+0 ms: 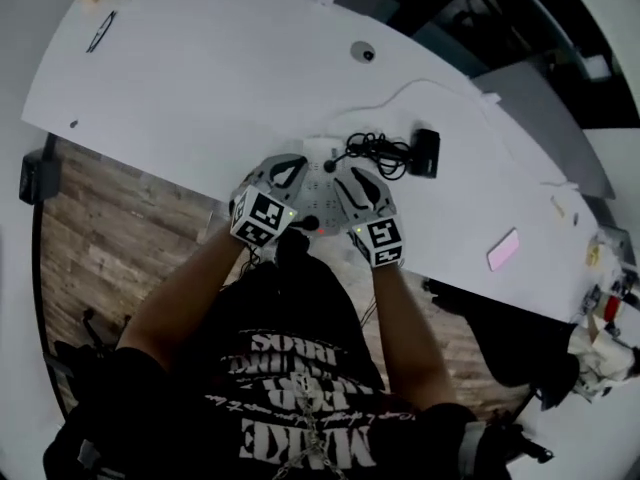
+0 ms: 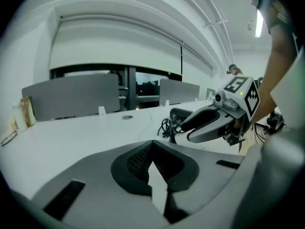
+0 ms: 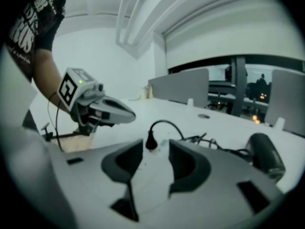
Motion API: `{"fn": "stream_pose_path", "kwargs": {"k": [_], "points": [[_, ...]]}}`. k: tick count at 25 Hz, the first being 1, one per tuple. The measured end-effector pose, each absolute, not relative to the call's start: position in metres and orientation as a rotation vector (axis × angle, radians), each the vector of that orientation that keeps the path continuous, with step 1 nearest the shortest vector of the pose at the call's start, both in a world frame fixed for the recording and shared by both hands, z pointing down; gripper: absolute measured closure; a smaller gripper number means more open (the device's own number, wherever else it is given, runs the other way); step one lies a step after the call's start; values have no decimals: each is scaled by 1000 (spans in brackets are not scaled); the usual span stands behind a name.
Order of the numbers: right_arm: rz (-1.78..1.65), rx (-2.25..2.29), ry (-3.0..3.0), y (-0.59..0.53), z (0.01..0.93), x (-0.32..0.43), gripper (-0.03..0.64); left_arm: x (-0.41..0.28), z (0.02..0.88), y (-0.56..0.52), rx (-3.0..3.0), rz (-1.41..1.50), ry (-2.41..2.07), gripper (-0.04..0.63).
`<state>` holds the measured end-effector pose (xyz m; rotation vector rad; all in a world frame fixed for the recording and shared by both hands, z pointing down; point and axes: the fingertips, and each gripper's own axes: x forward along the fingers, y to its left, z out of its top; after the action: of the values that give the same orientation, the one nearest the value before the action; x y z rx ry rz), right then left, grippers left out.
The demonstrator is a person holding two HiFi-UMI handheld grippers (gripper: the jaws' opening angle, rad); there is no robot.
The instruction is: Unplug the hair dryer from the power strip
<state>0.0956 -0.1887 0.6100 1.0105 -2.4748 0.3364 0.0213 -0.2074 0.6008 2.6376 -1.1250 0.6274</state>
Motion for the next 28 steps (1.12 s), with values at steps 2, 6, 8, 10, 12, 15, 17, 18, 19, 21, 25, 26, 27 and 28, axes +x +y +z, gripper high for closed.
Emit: {"fn": "stream_pose_path", "kwargs": {"k": [2,6,8,10,12,15,17,18,19,21,25,26,27,28], "points": [[346,1125,-2478,-181,578,113,443,1,560,-204,2677,528,-1215,571],[278,1337,-2553,-158,476,136,461,-40,458,-188,2680,252,-1373,571],[223,1415,-2572,-145,431,146,529,-57,408,-178,2652,122,-1449,571],[168,1498,-2588,-133,396,155,549,-72,367,-168,2658,43,-1524,571],[133,1586,-2611,-123,369,162,563,-83,336,-160,2695,-22,-1590,571],[103,1658,-2646,-112,344,166,572,-92,315,-152,2721,-43,-1627,571],[77,1661,-2654,-106,336,163,574,-91,310,-148,2724,-41,-1612,571],[68,1658,-2655,-104,335,162,574,-89,309,-146,2730,-43,-1601,571],[64,1655,-2656,-102,334,160,574,-86,308,-144,2740,-43,-1589,571],[61,1647,-2660,-98,332,158,574,-81,305,-140,2756,-53,-1570,571],[50,1625,-2666,-93,329,154,574,-74,303,-134,2775,-54,-1538,571],[46,1622,-2668,-93,328,154,574,-72,303,-134,2772,-55,-1534,571],[43,1620,-2670,-94,328,155,574,-69,304,-135,2768,-56,-1532,571],[41,1617,-2671,-95,327,156,574,-67,304,-136,2766,-54,-1531,571]]}}
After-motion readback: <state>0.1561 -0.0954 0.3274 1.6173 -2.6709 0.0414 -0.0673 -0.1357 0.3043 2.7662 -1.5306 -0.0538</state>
